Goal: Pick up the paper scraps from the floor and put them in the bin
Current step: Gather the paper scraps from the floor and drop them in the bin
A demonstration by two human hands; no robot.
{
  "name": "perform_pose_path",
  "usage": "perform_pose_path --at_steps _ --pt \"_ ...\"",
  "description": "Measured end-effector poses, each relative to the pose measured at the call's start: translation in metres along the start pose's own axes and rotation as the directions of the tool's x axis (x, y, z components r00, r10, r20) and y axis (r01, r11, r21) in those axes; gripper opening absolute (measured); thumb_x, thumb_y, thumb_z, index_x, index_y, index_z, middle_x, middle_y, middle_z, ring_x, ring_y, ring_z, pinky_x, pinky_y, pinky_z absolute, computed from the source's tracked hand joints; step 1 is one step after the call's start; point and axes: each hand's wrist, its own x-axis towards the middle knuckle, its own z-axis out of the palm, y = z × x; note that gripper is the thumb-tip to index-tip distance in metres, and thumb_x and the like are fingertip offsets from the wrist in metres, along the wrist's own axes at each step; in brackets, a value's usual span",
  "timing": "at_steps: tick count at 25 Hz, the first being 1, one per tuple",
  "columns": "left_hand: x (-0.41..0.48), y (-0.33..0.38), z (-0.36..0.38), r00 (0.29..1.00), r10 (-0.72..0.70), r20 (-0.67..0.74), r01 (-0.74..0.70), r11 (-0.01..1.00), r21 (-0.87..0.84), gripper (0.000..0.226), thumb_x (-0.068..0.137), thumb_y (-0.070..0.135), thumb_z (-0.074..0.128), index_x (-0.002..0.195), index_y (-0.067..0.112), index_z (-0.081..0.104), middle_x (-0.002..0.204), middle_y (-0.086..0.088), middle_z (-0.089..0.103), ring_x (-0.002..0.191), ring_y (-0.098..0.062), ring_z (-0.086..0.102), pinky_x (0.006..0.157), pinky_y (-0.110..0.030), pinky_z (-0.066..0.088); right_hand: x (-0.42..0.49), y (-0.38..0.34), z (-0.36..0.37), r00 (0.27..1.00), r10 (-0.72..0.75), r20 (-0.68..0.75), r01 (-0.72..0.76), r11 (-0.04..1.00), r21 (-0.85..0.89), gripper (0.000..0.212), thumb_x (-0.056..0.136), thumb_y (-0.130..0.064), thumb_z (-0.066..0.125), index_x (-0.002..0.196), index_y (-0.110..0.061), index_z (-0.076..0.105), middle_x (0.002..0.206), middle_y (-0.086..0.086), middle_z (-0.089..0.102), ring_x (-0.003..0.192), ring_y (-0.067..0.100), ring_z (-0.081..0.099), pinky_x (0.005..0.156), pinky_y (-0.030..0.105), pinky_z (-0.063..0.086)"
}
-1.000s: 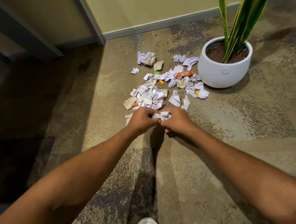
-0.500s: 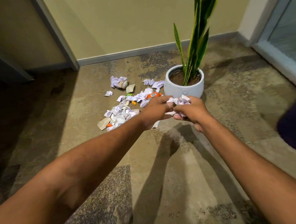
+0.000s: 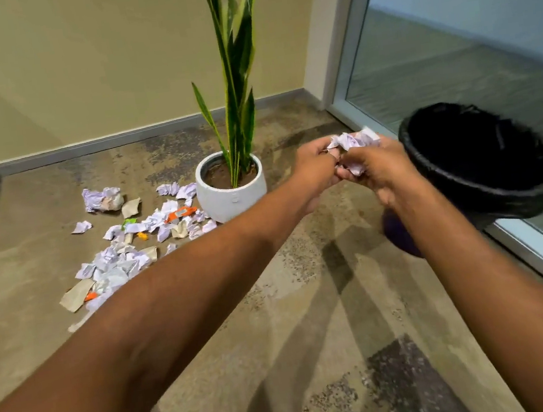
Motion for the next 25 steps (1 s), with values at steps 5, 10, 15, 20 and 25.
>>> perform_pose_path --at_steps 5,10,15,20,25 --pt "0.020 0.014 0.076 0.994 -0.014 0.109 0.022 0.997 -0.067 0.035 0.104 -0.009 0.053 0.132 0.004 0.067 0.104 -0.013 0.070 0.088 -0.028 0.065 0.075 -0.036 0.058 0.013 -0.042 -0.070 0.993 -0.075 -0.091 0.076 0.997 0.009 0.030 0.085 0.012 0.070 0.108 -0.006 0.075 0.090 0.011 0.079 0.076 0.021 0.077 0.069 0.032 0.067" --pt "0.029 0.006 0.130 0.976 -0.111 0.185 0.106 0.994 0.038 0.029 0.099 -0.008 0.056 0.092 0.017 0.067 0.101 -0.009 0.070 0.097 -0.022 0.066 0.106 -0.047 0.055 0.025 -0.053 -0.129 0.979 0.061 -0.192 -0.047 0.996 0.076 0.019 0.098 0.006 0.058 0.106 -0.007 0.069 0.090 0.011 0.077 0.070 0.018 0.078 0.061 0.028 0.065" --pt "0.037 -0.006 0.161 0.966 -0.172 0.193 0.158 0.984 0.084 0.032 0.095 -0.013 0.049 0.085 0.017 0.054 0.090 -0.002 0.057 0.093 -0.020 0.061 0.104 -0.046 0.057 0.033 -0.049 -0.165 0.965 0.177 -0.194 -0.139 0.971 0.197 0.020 0.105 0.004 0.046 0.103 -0.010 0.059 0.108 0.015 0.071 0.084 0.022 0.076 0.065 0.031 0.067" --pt "0.037 -0.004 0.164 0.959 -0.164 0.233 0.133 0.981 0.142 0.036 0.095 -0.014 0.051 0.095 0.020 0.063 0.095 0.001 0.053 0.091 -0.017 0.056 0.094 -0.037 0.052 0.039 -0.050 -0.173 0.932 0.266 -0.247 -0.244 0.963 0.115 0.033 0.105 -0.011 0.055 0.137 -0.002 0.056 0.140 0.025 0.055 0.123 0.044 0.065 0.083 0.055 0.065" --pt "0.029 0.008 0.121 0.978 -0.080 0.194 0.059 0.992 0.114 0.035 0.102 -0.010 0.046 0.130 0.001 0.063 0.114 -0.023 0.072 0.081 -0.027 0.073 0.067 -0.032 0.065 0.028 -0.055 -0.137 0.934 0.014 -0.357 -0.010 1.000 0.013 0.020 0.103 -0.008 0.058 0.120 -0.011 0.066 0.118 0.013 0.064 0.095 0.019 0.069 0.079 0.039 0.066"
